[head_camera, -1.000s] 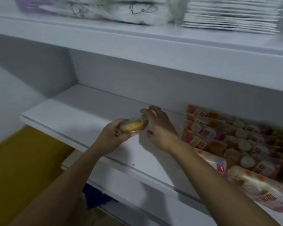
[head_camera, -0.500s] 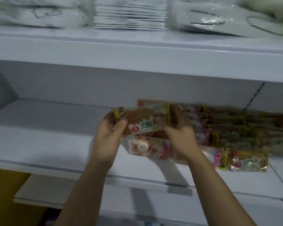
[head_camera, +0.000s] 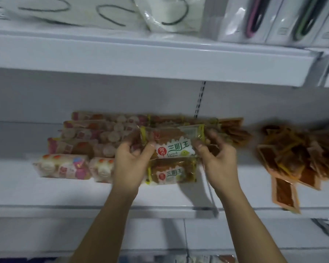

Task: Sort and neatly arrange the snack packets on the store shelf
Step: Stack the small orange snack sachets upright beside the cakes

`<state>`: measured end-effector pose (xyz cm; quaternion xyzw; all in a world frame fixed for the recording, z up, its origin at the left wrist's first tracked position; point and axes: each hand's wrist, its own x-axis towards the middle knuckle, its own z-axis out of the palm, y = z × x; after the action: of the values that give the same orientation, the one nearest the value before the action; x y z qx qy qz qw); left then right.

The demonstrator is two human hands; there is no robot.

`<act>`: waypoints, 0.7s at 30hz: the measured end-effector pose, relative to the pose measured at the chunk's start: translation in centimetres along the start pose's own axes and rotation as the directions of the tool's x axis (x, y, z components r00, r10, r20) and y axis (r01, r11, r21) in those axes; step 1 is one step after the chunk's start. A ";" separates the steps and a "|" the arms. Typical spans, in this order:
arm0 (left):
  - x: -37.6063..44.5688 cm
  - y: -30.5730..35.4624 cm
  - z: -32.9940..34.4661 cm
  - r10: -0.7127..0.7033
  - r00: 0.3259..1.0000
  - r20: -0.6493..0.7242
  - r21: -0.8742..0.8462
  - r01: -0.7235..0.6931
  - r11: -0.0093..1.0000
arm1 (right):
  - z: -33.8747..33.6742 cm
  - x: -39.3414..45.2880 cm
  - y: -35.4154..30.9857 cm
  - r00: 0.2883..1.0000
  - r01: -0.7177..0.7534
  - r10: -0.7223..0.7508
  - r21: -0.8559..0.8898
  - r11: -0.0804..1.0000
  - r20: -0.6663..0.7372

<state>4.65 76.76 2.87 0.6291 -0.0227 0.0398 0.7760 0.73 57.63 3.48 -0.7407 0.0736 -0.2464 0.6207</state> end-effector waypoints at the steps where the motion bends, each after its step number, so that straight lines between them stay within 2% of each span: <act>1: -0.5 -0.6 1.7 -0.029 0.999 0.040 -0.040 0.031 0.999 | -1.9 0.2 0.5 1.000 -0.002 0.002 -0.011 1.000 -0.014; 3: -1.4 -1.7 5.0 -0.036 0.995 0.091 -0.055 0.041 0.998 | -5.2 0.6 1.5 0.999 -0.013 0.011 -0.039 0.999 -0.051; 8: -3.8 -5.2 11.6 0.124 0.991 0.046 0.167 -0.130 0.977 | -11.0 1.1 4.6 0.985 -0.066 0.049 -0.101 0.993 -0.165; 11: -4.9 -7.5 14.1 0.286 0.952 0.111 0.467 -0.304 0.830 | -12.6 1.4 6.7 0.982 -0.092 0.071 -0.119 0.989 -0.174; 12: -5.3 -8.2 14.6 0.299 0.942 0.153 0.536 -0.334 0.775 | -12.8 1.6 7.4 0.981 -0.103 0.078 -0.137 0.985 -0.177; 15: -6.4 -9.8 15.6 0.197 0.952 0.235 0.659 -0.305 0.688 | -13.0 2.0 9.4 0.975 -0.171 0.132 -0.222 0.960 -0.180; 17: -6.9 -10.8 15.8 0.139 0.964 0.228 0.676 -0.260 0.689 | -12.8 2.3 10.4 0.971 -0.213 0.177 -0.243 0.946 -0.164; 21: -6.9 -12.4 16.1 0.105 0.972 0.210 0.689 -0.224 0.689 | -12.1 3.2 11.5 0.982 -0.185 0.169 -0.259 0.948 -0.086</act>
<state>-0.88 58.26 -6.48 0.8751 -0.1219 0.0662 0.4636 0.22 43.13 -5.36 -0.7995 0.1914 -0.2007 0.5328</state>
